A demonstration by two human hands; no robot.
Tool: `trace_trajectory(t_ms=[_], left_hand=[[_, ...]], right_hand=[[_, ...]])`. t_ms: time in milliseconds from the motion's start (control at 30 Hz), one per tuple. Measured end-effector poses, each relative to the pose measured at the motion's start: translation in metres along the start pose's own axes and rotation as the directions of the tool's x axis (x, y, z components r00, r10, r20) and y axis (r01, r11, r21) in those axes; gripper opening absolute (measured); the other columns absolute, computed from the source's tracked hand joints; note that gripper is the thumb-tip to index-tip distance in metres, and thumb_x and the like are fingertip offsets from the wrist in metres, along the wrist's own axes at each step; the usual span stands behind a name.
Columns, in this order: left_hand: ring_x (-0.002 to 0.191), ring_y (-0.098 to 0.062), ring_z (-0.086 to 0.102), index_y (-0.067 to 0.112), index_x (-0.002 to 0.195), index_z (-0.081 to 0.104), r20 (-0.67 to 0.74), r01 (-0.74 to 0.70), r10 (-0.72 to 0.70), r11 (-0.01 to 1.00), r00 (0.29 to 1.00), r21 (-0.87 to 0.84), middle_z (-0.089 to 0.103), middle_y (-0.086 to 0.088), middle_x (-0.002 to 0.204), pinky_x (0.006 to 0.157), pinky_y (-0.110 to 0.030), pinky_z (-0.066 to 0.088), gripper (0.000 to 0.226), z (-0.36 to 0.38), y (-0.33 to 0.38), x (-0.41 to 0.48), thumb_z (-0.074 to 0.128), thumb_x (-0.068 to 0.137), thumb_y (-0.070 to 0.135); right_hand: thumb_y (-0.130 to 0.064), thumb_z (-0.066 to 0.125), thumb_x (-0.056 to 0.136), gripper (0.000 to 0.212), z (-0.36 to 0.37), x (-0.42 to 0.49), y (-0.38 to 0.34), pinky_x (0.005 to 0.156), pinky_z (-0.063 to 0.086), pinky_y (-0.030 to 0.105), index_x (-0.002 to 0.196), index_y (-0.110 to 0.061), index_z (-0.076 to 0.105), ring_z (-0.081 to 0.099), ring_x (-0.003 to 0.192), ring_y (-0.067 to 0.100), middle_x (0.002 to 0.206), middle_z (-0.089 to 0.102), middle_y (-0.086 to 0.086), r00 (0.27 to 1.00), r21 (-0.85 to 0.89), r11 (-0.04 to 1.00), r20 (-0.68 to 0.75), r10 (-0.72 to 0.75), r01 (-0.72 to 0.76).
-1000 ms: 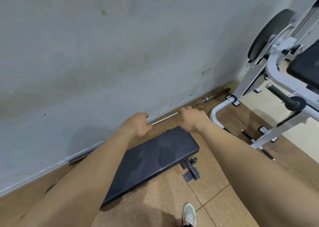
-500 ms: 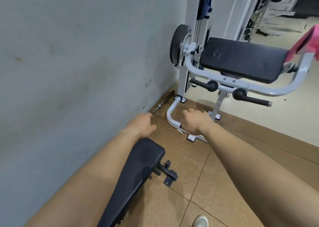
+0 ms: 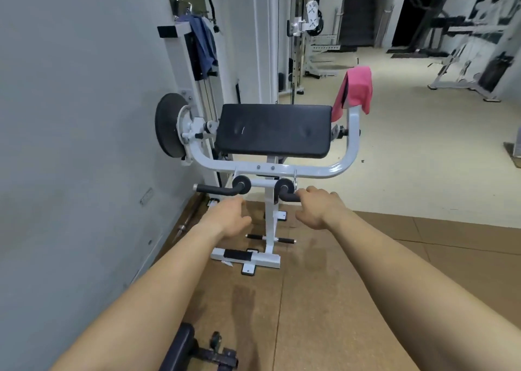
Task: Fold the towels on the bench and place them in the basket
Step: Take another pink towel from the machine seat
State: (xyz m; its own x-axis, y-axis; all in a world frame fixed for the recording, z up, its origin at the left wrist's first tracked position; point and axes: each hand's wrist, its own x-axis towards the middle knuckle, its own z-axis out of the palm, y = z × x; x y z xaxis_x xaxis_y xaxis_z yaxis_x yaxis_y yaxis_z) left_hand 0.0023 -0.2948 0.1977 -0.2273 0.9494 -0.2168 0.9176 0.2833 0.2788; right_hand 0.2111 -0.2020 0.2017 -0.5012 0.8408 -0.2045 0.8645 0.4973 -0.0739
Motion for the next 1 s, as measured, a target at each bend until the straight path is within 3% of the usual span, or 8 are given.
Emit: trace_trajectory(t_ms=[133, 267, 633, 767, 1000], left_hand=[[0.123, -0.025, 0.055, 0.019, 0.14, 0.047, 0.02, -0.091, 0.091, 0.996, 0.996, 0.018, 0.05, -0.003, 0.142, 0.098, -0.037, 0.046, 0.047, 0.0, 0.06, 0.057, 0.056, 0.096, 0.035], [0.121, -0.025, 0.055, 0.023, 0.136, 0.048, 0.059, -0.172, 0.169, 0.983, 0.984, 0.067, 0.051, -0.003, 0.14, 0.099, -0.041, 0.048, 0.046, 0.002, 0.103, 0.118, 0.056, 0.094, 0.038], [0.123, -0.027, 0.052, 0.019, 0.144, 0.041, 0.062, -0.348, 0.343, 0.931, 0.937, 0.107, 0.045, -0.005, 0.143, 0.098, -0.04, 0.046, 0.056, -0.011, 0.202, 0.33, 0.053, 0.092, 0.037], [0.115, -0.027, 0.056, 0.017, 0.137, 0.046, 0.072, -0.384, 0.378, 0.92, 0.923, 0.085, 0.048, -0.005, 0.139, 0.094, -0.044, 0.05, 0.05, -0.031, 0.237, 0.409, 0.054, 0.092, 0.037], [0.125, -0.029, 0.051, 0.019, 0.147, 0.038, 0.003, -0.409, 0.409, 0.912, 0.912, 0.04, 0.044, -0.007, 0.144, 0.097, -0.044, 0.047, 0.059, -0.052, 0.301, 0.519, 0.055, 0.093, 0.036]], right_hand=[[-0.038, 0.046, 0.096, 0.051, -0.011, 0.021, 0.072, 0.1, 0.039, 0.046, 0.144, -0.02, 0.041, 0.05, 0.125, 0.03, 0.141, 0.048, 0.007, 0.995, 0.039, 0.994, 0.01, 0.103, -0.104], [-0.041, 0.048, 0.096, 0.057, -0.018, 0.044, 0.133, 0.106, 0.038, 0.046, 0.149, -0.02, 0.036, 0.047, 0.131, 0.029, 0.147, 0.043, 0.006, 0.981, 0.046, 0.98, 0.029, 0.192, -0.193], [-0.035, 0.046, 0.096, 0.055, -0.066, 0.172, 0.273, 0.101, 0.037, 0.044, 0.147, -0.018, 0.036, 0.048, 0.127, 0.029, 0.145, 0.044, 0.006, 0.929, 0.02, 0.929, 0.008, 0.369, -0.369], [-0.036, 0.046, 0.096, 0.056, -0.099, 0.232, 0.312, 0.101, 0.037, 0.044, 0.148, -0.019, 0.035, 0.047, 0.128, 0.029, 0.146, 0.043, 0.006, 0.918, 0.02, 0.918, -0.019, 0.397, -0.397], [-0.038, 0.048, 0.096, 0.055, -0.141, 0.332, 0.375, 0.099, 0.038, 0.045, 0.145, -0.017, 0.038, 0.049, 0.125, 0.031, 0.14, 0.046, 0.008, 0.944, 0.013, 0.948, -0.091, 0.317, -0.317]])
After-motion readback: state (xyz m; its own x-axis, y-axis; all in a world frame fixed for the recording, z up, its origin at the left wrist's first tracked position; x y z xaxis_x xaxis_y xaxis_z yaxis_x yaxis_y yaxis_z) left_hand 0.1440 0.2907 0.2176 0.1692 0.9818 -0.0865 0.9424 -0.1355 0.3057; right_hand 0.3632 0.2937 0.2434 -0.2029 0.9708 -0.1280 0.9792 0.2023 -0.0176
